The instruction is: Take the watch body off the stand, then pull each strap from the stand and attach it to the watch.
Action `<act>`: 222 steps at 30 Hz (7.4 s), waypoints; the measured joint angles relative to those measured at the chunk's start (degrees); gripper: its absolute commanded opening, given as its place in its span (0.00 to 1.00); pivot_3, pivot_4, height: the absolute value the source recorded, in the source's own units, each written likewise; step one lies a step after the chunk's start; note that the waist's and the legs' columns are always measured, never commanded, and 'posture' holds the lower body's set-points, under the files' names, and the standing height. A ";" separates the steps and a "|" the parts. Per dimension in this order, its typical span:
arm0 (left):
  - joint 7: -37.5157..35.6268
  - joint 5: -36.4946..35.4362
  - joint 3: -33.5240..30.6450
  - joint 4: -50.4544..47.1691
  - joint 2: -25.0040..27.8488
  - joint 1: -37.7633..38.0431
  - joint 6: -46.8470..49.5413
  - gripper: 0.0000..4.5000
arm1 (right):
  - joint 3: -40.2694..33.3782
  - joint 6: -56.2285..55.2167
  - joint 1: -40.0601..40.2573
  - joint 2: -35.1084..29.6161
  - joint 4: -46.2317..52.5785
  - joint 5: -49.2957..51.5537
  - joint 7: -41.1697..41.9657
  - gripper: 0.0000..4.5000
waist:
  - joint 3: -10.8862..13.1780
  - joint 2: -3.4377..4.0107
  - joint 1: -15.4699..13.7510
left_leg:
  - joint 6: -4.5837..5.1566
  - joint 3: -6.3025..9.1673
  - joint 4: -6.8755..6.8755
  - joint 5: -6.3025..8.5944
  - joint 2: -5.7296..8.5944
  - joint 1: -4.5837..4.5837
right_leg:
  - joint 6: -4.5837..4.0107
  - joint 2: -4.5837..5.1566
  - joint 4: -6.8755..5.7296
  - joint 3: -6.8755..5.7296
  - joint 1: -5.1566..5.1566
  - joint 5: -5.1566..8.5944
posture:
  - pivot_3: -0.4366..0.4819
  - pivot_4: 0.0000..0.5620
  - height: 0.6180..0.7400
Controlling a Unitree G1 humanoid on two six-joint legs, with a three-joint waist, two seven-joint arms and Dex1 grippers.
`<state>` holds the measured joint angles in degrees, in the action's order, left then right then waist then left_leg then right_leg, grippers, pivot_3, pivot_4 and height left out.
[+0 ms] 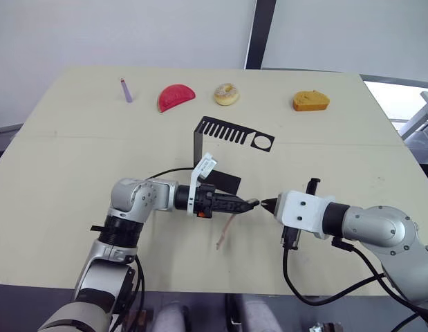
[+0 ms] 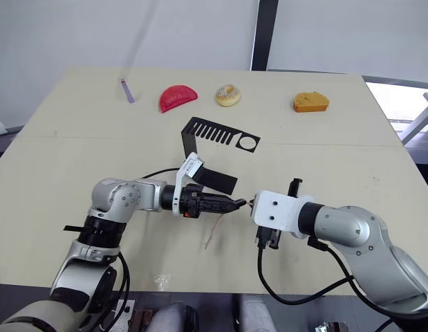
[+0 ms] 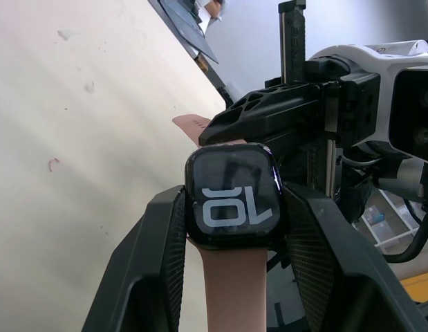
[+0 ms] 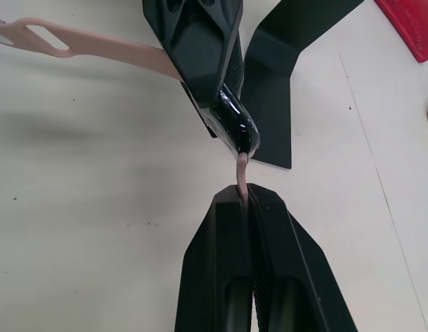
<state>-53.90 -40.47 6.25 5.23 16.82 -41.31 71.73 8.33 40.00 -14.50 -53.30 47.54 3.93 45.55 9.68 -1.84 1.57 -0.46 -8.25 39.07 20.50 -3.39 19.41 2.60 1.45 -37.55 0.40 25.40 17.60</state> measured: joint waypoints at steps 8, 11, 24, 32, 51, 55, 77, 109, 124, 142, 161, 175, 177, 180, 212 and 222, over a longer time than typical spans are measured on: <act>0.01 0.00 0.40 0.00 0.00 0.00 0.00 0.36 | 0.13 0.11 -0.26 0.00 -0.08 -0.44 0.00 0.00 | 0.00 0.00 0.01 | 0.00 0.00 0.00 0.00 0.00 0.00 | 0.00 0.00 0.00 0.00 0.00 0.00 | 0.48 0.27 0.98; 0.01 0.01 0.42 0.00 0.01 0.00 -0.04 0.36 | 0.14 0.11 -0.26 0.00 -0.08 -0.46 0.00 0.00 | 0.00 0.00 0.02 | 0.00 0.00 0.00 0.00 0.00 0.00 | 0.00 0.00 0.00 0.00 0.00 0.00 | 0.48 0.27 0.98; 0.04 0.03 0.41 0.01 0.00 -0.01 -0.19 0.36 | 0.14 0.22 -0.26 0.01 -0.09 -0.46 0.00 0.00 | 0.00 0.00 0.02 | 0.00 0.00 0.00 0.00 0.00 0.00 | 0.00 0.00 0.00 0.00 0.00 0.00 | 0.48 0.27 0.98; 0.28 0.03 0.39 0.01 -0.08 -0.01 -0.20 0.36 | 0.14 0.49 -0.26 0.01 -0.28 -0.35 0.00 0.00 | 0.00 0.00 0.02 | 0.00 0.00 0.00 0.00 0.00 0.00 | 0.00 0.00 0.00 0.00 0.00 0.00 | 0.48 0.27 0.98; 0.66 0.03 0.33 0.01 -0.21 -0.01 -0.20 0.36 | 0.10 1.43 -0.29 0.02 -0.32 0.52 0.00 0.00 | 0.00 0.00 0.02 | 0.00 0.00 -0.01 0.00 0.00 0.00 | -0.01 0.00 0.00 0.00 0.00 0.00 | 0.48 0.27 0.98; 0.66 0.03 0.31 0.01 -0.21 -0.01 -0.22 0.36 | 0.10 1.47 -0.34 0.01 -0.35 0.61 -0.01 0.00 | 0.00 0.00 0.02 | 0.00 0.00 -0.01 0.00 0.00 0.00 | -0.01 0.00 0.01 0.00 0.00 0.00 | 0.48 0.27 0.98; -3.83 0.06 1.60 0.93 3.10 -1.17 -2.61 0.36 | -3.72 2.60 1.43 -0.56 1.89 2.85 -0.03 0.00 | 0.00 0.00 0.04 | -0.01 0.00 -0.02 0.01 0.00 0.01 | -0.01 0.00 0.02 0.00 0.01 0.01 | 0.48 0.27 0.98; -16.94 5.64 8.16 15.17 7.02 -7.64 -11.29 0.36 | -5.92 1.84 3.54 -1.23 6.45 6.12 -1.12 0.00 | 0.00 0.00 -0.02 | 0.01 0.00 -0.03 0.02 0.00 0.07 | -0.03 -0.01 0.07 -0.02 0.04 0.02 | 0.48 0.27 0.98; -18.37 7.30 8.09 15.13 6.41 -7.78 -11.01 0.36 | -0.48 2.56 -0.03 -0.79 6.42 2.51 -3.12 0.00 | 0.00 0.00 0.04 | 0.02 0.01 -0.01 0.02 -0.01 0.12 | -0.03 -0.01 0.05 -0.03 0.09 0.02 | 0.48 0.27 0.98; -16.54 6.98 5.96 11.57 6.46 -7.12 -9.08 0.36 | -0.01 2.55 -0.88 -0.66 6.38 2.37 -3.12 0.00 | 0.00 0.00 0.03 | 0.02 0.01 -0.01 0.02 -0.01 0.13 | -0.03 -0.01 0.05 -0.03 0.09 0.02 | 0.48 0.27 0.98; -14.98 6.92 5.82 10.80 5.00 -6.59 -8.21 0.36 | 0.49 3.67 -2.74 -0.40 6.29 1.71 -3.11 0.00 | 0.00 0.00 0.04 | 0.02 0.01 0.00 0.02 -0.01 0.12 | -0.03 0.00 0.04 -0.03 0.10 0.02 | 0.48 0.27 0.98; -15.02 6.91 5.64 10.81 5.75 -6.59 -8.17 0.36 | -1.93 4.58 -0.82 -1.94 6.36 3.28 -2.79 0.00 | 0.00 0.00 0.04 | 0.02 0.01 0.00 0.02 -0.01 0.13 | -0.03 0.00 0.04 -0.02 0.10 0.02 | 0.48 0.27 0.98; -15.02 6.91 5.63 10.81 5.70 -6.59 -8.16 0.36 | -1.88 4.45 -0.62 -2.03 6.36 3.27 -2.79 0.00 | 0.00 0.00 0.07 | 0.02 0.01 0.00 0.02 -0.01 0.13 | -0.03 -0.01 0.04 -0.02 0.10 0.02 | 0.48 0.27 0.98; -15.02 6.90 5.61 10.81 5.65 -6.59 -8.16 0.36 | -1.87 3.96 -0.62 -2.03 6.36 3.27 -2.79 0.00 | 0.00 0.00 0.05 | 0.02 0.01 0.00 0.02 -0.01 0.12 | -0.03 -0.01 0.03 -0.02 0.10 0.02 | 0.48 0.27 0.98; -14.50 6.26 4.99 10.80 5.34 -6.59 -7.96 0.36 | -0.47 3.83 -2.10 -1.61 6.34 3.00 -2.81 0.00 | 0.00 0.00 0.03 | 0.02 0.01 0.00 0.02 -0.01 0.12 | -0.03 -0.01 0.03 -0.03 0.10 0.02 | 0.48 0.27 0.98; -13.08 6.13 3.57 10.67 4.46 -6.59 -6.76 0.36 | 0.53 4.27 -3.23 -1.48 6.10 2.54 -2.81 0.00 | 0.00 0.00 0.03 | 0.02 0.01 0.01 0.02 -0.01 0.13 | -0.03 0.00 0.03 -0.03 0.10 0.02 | 0.48 0.27 0.98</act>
<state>-66.97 -34.34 9.81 15.90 21.28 -47.91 64.97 8.86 44.26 -17.73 -54.79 53.64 6.48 42.74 9.68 -1.84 1.60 -0.44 -8.25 39.07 20.52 -3.40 19.54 2.57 1.45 -37.52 0.37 25.50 17.61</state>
